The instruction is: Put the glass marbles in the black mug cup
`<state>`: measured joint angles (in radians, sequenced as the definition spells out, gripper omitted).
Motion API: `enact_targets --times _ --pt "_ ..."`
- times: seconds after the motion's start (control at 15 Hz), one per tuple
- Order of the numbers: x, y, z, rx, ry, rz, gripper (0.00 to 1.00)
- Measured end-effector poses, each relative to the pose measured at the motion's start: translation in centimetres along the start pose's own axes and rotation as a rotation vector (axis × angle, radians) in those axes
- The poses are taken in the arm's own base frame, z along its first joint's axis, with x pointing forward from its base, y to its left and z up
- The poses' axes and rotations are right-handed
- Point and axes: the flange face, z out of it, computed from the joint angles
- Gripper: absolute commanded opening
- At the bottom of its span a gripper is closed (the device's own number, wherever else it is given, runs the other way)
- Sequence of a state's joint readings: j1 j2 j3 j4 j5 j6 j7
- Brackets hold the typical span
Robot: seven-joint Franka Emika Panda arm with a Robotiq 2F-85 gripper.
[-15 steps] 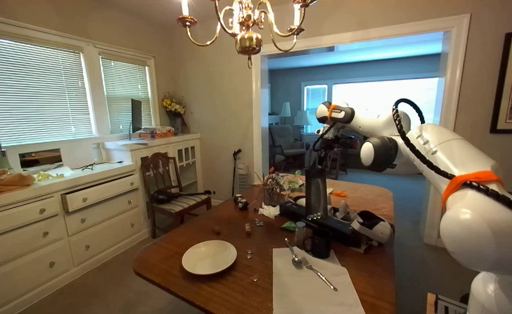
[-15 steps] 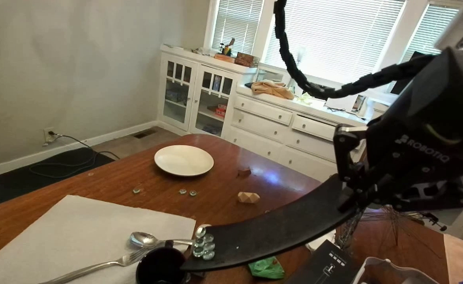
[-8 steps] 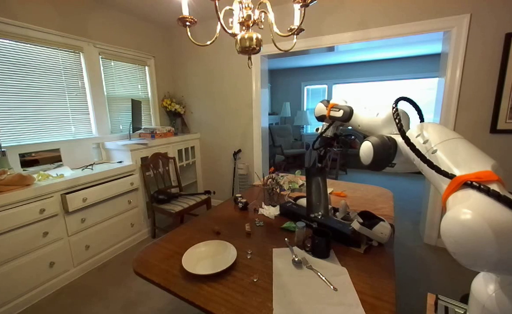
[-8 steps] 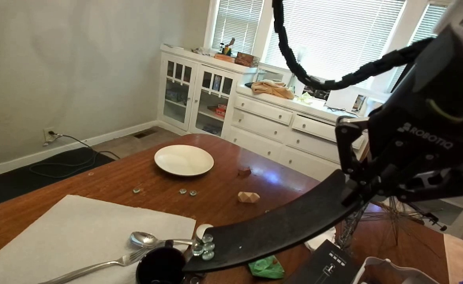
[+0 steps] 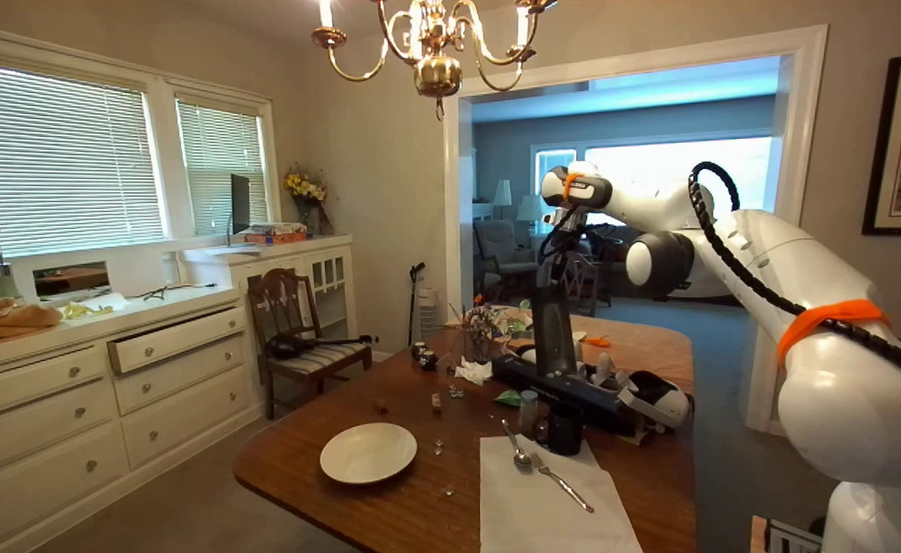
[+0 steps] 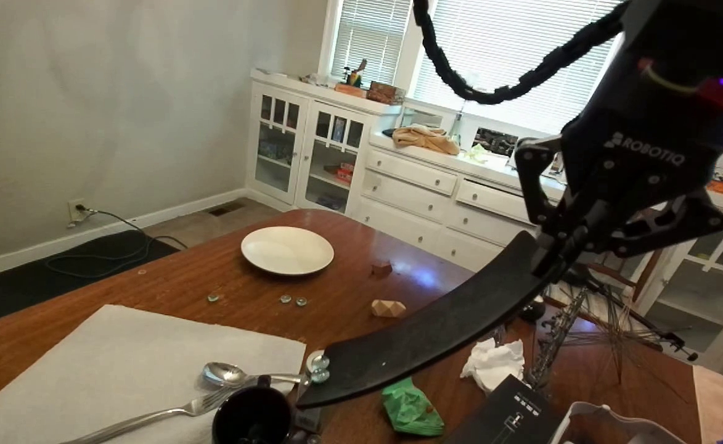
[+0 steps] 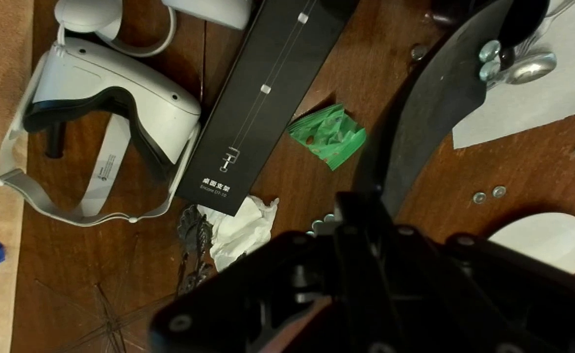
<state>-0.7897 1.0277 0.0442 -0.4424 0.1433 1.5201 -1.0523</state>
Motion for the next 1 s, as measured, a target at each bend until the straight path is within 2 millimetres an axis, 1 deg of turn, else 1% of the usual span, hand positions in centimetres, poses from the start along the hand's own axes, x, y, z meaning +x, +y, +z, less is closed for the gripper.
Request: enact_targets --times 0.2,0.33,0.47,0.67,0.87,1.0 --pt "0.8 -0.6 -1.0 -0.016 -0.001 -0.022 0.02" --pt "0.7 -0.6 -1.2 -0.013 0.008 -0.022 0.02" --pt "0.2 -0.2 -1.0 -0.001 0.019 -0.013 0.02" --pt "-1.2 0.6 -0.3 0.040 0.073 0.014 0.02" --pt "-2.6 1.6 0.5 0.113 0.182 0.067 0.02" --pt "-3.2 2.0 1.0 0.166 0.257 0.103 0.02"
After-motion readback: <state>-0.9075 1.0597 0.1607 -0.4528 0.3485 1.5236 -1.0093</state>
